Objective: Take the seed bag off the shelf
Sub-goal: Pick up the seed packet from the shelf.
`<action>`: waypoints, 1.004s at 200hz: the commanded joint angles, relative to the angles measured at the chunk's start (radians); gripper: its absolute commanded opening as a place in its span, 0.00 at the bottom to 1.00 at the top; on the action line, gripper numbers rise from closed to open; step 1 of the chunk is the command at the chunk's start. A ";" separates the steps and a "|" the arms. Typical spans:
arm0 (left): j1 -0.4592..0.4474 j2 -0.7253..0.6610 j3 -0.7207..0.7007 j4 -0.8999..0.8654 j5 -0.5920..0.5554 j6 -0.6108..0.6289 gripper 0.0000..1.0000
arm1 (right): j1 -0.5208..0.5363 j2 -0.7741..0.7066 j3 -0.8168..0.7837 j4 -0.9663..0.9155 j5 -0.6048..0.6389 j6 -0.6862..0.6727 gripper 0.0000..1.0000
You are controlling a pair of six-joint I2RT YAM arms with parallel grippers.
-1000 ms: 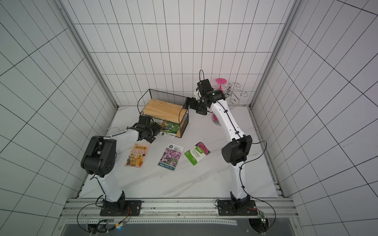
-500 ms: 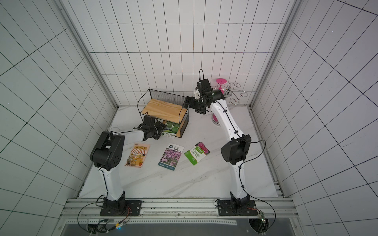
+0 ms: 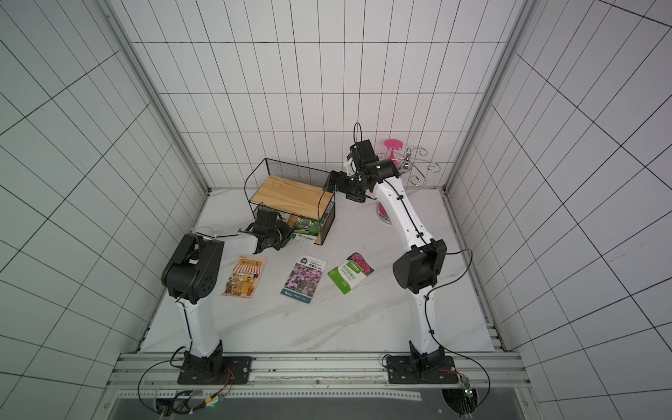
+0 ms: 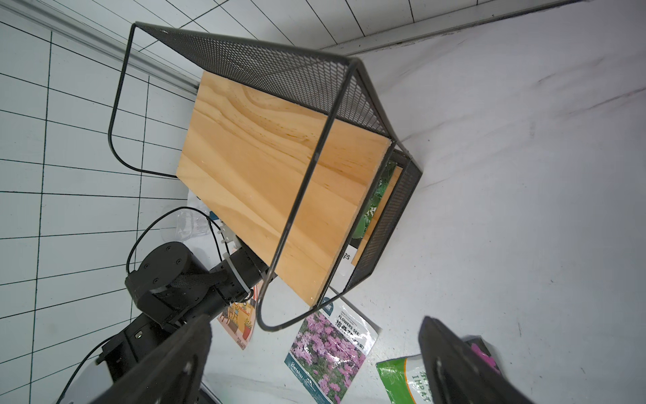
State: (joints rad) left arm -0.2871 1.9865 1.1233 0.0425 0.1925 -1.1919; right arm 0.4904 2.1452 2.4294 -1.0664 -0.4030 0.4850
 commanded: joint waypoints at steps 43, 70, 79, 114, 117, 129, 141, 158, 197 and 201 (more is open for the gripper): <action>0.000 0.015 0.001 0.012 0.007 0.016 0.00 | -0.003 -0.004 0.001 0.006 -0.010 -0.010 0.97; 0.000 -0.001 -0.003 0.005 0.007 0.019 0.00 | -0.003 -0.010 -0.006 0.006 -0.008 -0.010 0.97; -0.001 -0.012 -0.002 -0.004 0.009 0.027 0.00 | -0.003 -0.013 -0.009 0.005 -0.007 -0.013 0.97; -0.003 -0.075 0.017 -0.033 0.047 0.079 0.00 | -0.004 -0.031 -0.023 0.005 -0.003 -0.016 0.97; -0.003 -0.084 0.019 -0.038 0.052 0.084 0.00 | -0.004 -0.033 -0.025 0.006 -0.003 -0.017 0.97; -0.004 -0.118 0.020 -0.049 0.066 0.096 0.00 | -0.004 -0.046 -0.036 0.006 0.003 -0.017 0.97; -0.005 -0.156 0.018 -0.067 0.074 0.103 0.00 | -0.006 -0.056 -0.044 0.006 0.007 -0.019 0.97; -0.006 -0.214 0.000 -0.088 0.082 0.105 0.00 | -0.006 -0.071 -0.052 0.006 0.010 -0.020 0.97; -0.015 -0.346 -0.060 -0.170 0.094 0.113 0.00 | -0.008 -0.104 -0.074 0.006 0.016 -0.020 0.97; -0.017 -0.361 -0.068 -0.182 0.091 0.118 0.00 | -0.009 -0.107 -0.076 0.006 0.015 -0.020 0.97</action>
State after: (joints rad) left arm -0.2924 1.6955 1.1015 -0.0654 0.2680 -1.1069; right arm 0.4900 2.0926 2.3833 -1.0653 -0.4015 0.4786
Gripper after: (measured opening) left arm 0.043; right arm 0.967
